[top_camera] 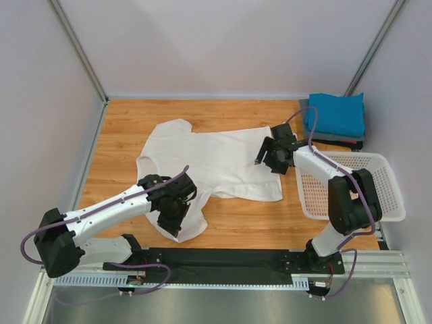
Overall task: Fold and stack the t-shirts
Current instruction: Flatten the tshirt out
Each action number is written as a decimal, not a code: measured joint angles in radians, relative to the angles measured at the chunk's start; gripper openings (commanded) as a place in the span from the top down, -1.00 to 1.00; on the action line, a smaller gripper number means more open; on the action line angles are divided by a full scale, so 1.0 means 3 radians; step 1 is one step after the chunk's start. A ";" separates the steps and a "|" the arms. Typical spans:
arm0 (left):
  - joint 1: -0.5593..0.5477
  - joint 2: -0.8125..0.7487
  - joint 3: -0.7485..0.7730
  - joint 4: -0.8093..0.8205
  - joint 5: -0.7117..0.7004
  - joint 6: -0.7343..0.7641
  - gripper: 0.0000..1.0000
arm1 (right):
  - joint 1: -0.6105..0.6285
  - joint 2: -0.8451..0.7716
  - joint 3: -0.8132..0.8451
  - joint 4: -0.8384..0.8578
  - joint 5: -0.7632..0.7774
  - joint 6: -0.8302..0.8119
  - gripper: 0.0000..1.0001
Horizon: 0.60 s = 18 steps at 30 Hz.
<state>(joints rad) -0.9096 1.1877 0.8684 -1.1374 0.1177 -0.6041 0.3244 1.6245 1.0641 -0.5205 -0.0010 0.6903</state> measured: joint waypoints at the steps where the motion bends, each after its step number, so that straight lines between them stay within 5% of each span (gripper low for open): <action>1: 0.0000 -0.0032 0.0001 -0.0017 -0.0018 -0.0009 0.28 | 0.0006 0.0024 0.0029 0.0015 0.0000 0.0001 -0.47; 2: 0.0000 -0.0074 0.0005 -0.0029 -0.0052 -0.0020 -0.25 | 0.0008 0.0037 0.0050 0.0028 0.0001 0.0001 -0.47; 5: -0.0001 -0.0149 0.0136 -0.0117 -0.0211 -0.0086 -0.83 | 0.0015 0.0062 0.0111 0.0032 0.0001 -0.0003 -0.47; 11: 0.0075 -0.0056 0.0729 -0.0078 -0.0600 -0.0146 -0.89 | 0.0023 0.0079 0.0173 0.0028 0.0004 -0.0024 -0.47; 18: 0.0949 0.0320 0.0849 0.0497 -0.0694 -0.0263 -0.86 | 0.0023 0.0083 0.0226 0.0037 0.0004 -0.0036 -0.44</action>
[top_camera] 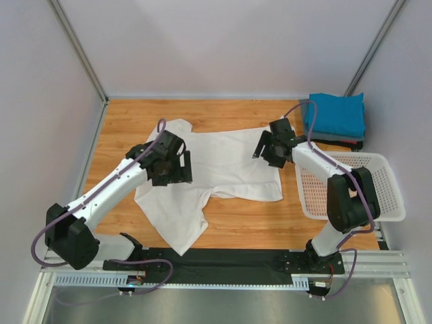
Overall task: Fold and stack the t-shirts
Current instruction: Flatten the tshirt out
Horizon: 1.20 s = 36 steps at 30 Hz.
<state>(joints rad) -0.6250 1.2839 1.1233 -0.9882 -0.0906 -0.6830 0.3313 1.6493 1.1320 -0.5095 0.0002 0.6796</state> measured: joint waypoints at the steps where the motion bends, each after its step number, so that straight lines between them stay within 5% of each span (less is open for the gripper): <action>1: 0.0114 0.0052 0.0001 0.0103 -0.0027 -0.0017 -0.85 | 0.0000 0.0005 0.0010 0.0017 -0.0001 -0.0003 -0.43; 9: 0.0538 0.0835 0.0312 0.0707 -0.0456 -0.0078 -0.75 | 0.0000 0.0440 0.0240 0.0121 -0.0003 -0.0053 -0.38; 21: 0.1214 0.1617 0.0474 0.1155 -0.0165 -0.0010 -0.69 | 0.0000 0.0777 0.0390 0.0107 0.0017 -0.0146 -0.36; 28: 0.1551 0.1921 0.1158 0.1373 -0.0175 0.0251 -0.67 | -0.0028 0.1053 0.0781 -0.0003 0.0069 -0.0203 -0.37; 36: 0.1684 0.2950 0.2469 0.1472 -0.0010 0.1083 -0.59 | -0.0122 0.1293 0.1358 -0.0112 0.0137 -0.0251 -0.37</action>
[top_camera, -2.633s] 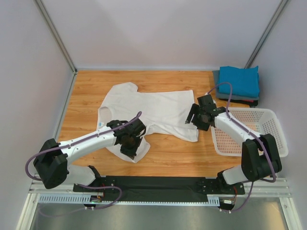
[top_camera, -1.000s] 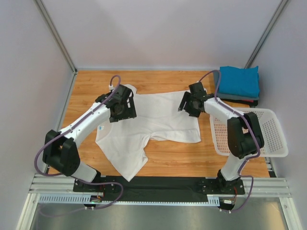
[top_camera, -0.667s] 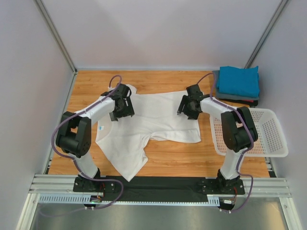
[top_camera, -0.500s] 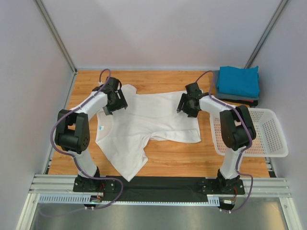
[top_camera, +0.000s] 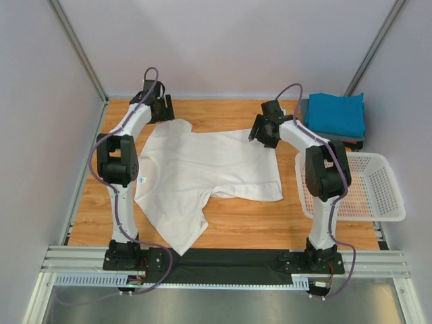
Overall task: Fold and stack the t-shirts
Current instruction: Flatten the tshirt out
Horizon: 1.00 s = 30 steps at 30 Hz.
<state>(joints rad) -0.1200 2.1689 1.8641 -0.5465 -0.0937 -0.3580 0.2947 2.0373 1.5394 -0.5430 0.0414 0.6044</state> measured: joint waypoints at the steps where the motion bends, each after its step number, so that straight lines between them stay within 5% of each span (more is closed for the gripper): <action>1: 0.0024 0.0103 0.0103 -0.0013 0.0019 0.0088 -0.60 | -0.0013 0.0015 0.0048 -0.0001 0.0011 0.0000 -0.36; 17: 0.0094 0.0687 0.0626 -0.0455 0.0411 0.0454 -0.50 | -0.0062 0.0212 0.0198 -0.0223 0.0065 0.0001 -0.37; 30: -0.0072 0.0050 -0.0538 -0.0413 0.0431 0.0352 -0.31 | -0.0074 0.0100 -0.0081 -0.0209 0.0046 0.0006 -0.38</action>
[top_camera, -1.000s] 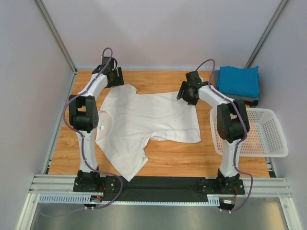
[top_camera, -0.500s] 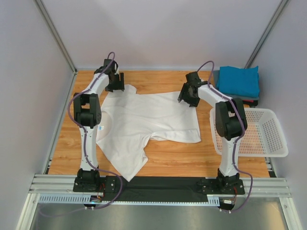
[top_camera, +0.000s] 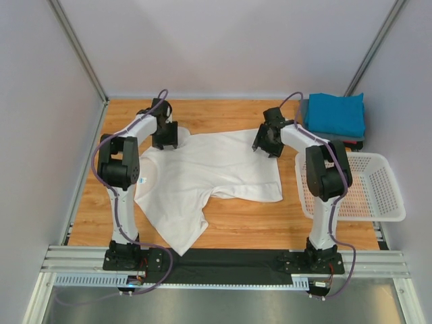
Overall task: Fold and stack the t-shirts
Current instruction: Flatten the tshirt out
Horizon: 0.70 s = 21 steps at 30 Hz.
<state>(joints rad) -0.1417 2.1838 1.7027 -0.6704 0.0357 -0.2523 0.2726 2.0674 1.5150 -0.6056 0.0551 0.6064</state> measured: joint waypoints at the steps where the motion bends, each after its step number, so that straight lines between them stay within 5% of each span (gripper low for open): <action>1: -0.0057 -0.0078 -0.0114 -0.0017 -0.0037 -0.0028 -0.30 | -0.0001 -0.0078 -0.0116 0.0053 -0.0005 0.0009 -0.38; 13: -0.0660 -0.1212 -0.1792 0.0253 -0.0173 -0.0533 -0.23 | -0.0001 -0.0848 -0.1219 0.0256 -0.0088 0.0123 -0.38; 21: -0.1392 -0.1723 -0.2410 0.0328 -0.0249 -0.0926 -0.27 | 0.0010 -0.1048 -0.1469 0.0308 -0.0126 0.0149 -0.38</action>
<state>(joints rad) -0.5594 1.6669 0.9798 -0.5720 -0.0391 -0.5301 0.2756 1.7531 1.0744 -0.5133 0.0174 0.6510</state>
